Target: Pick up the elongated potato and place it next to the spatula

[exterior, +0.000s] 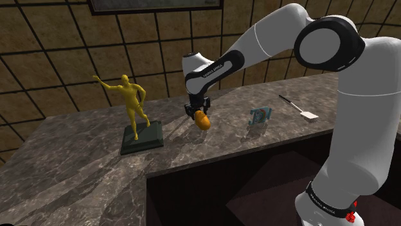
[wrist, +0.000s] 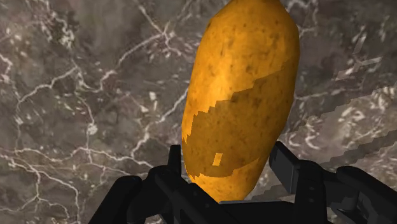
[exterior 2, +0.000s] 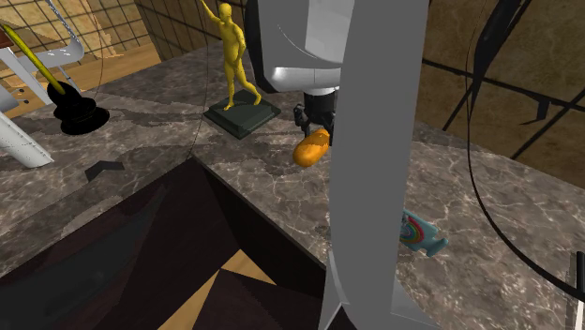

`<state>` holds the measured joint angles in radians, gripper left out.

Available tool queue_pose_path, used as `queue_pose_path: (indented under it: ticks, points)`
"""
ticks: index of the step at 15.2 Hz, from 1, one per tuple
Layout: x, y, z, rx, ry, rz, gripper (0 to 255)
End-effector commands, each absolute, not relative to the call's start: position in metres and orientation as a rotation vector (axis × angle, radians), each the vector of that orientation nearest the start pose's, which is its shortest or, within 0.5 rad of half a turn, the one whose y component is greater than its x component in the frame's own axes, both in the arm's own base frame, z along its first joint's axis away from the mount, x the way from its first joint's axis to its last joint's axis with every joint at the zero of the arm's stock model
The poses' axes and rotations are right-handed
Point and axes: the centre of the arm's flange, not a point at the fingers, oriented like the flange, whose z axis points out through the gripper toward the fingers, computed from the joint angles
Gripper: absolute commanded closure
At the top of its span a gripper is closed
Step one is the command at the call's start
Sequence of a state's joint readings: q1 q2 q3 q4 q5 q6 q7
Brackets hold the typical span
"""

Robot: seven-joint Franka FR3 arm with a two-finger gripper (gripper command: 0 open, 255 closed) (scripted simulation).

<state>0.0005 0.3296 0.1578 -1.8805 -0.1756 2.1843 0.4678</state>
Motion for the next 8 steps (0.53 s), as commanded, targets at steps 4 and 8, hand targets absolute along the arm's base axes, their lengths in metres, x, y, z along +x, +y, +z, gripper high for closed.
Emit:
queue_pose_path:
  ticks: [4,8]
  points:
    - [0.617,0.087,0.335,-3.216,0.346,-0.012,255]
    - [0.617,0.087,0.351,-3.216,0.346,-0.012,255]
